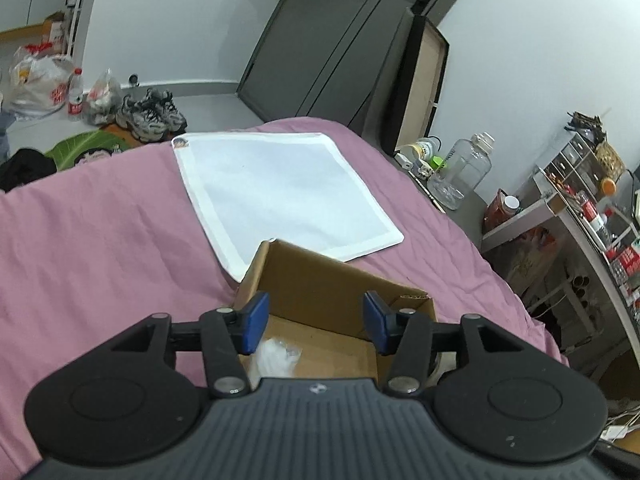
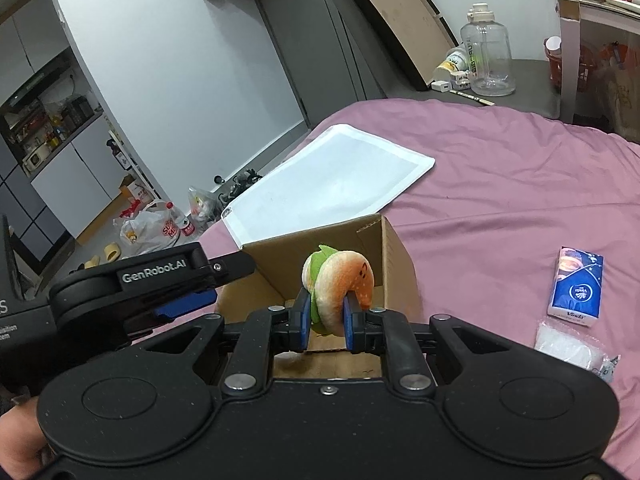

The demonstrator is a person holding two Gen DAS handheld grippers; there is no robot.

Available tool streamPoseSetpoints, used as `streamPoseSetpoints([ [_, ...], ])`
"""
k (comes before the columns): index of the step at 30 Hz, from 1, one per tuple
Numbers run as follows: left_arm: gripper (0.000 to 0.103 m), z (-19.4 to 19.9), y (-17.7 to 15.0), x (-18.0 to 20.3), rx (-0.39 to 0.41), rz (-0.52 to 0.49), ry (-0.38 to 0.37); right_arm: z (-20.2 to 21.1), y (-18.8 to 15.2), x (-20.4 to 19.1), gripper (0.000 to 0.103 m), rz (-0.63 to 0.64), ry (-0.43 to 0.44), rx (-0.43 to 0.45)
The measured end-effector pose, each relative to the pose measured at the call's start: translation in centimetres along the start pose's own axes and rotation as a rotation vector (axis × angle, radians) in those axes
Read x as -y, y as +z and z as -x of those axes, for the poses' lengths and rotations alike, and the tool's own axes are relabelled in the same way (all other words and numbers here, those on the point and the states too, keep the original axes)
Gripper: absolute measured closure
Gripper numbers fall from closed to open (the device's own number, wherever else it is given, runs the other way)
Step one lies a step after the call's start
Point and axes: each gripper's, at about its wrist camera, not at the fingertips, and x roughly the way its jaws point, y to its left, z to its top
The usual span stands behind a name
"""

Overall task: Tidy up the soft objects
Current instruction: 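Carry the hamburger plush with the right tool while the left tool grasps the white tissue ball, then release the hamburger and tissue ball into the box with both tools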

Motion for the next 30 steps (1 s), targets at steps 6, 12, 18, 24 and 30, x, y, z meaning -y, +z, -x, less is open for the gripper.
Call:
streamPoseSetpoints([
  [6, 0.05, 0.6, 0.1, -0.1, 0.006, 0.01, 0.023, -0.4, 0.6, -0.6, 0.078, 0.019, 0.033, 0.007],
  [12, 0.046, 1.1, -0.1, 0.7, 0.005, -0.011, 0.035, 1.3, 1.1, 0.0, 0.056, 0.018, 0.007, 0.032],
  [18, 0.038, 1.8, -0.9, 2.1, 0.013, -0.06, 0.045, 4.8, 1.2, 2.5, 0.03, -0.011, -0.028, 0.076],
  [24, 0.037, 2.9, -2.3, 4.1, 0.009, -0.101, 0.045, 8.0, 0.6, 5.5, 0.012, -0.045, -0.087, 0.143],
  [30, 0.028, 4.2, -3.9, 6.7, 0.014, -0.196, 0.054, 9.9, 0.0, 7.5, 0.008, -0.041, -0.118, 0.135],
])
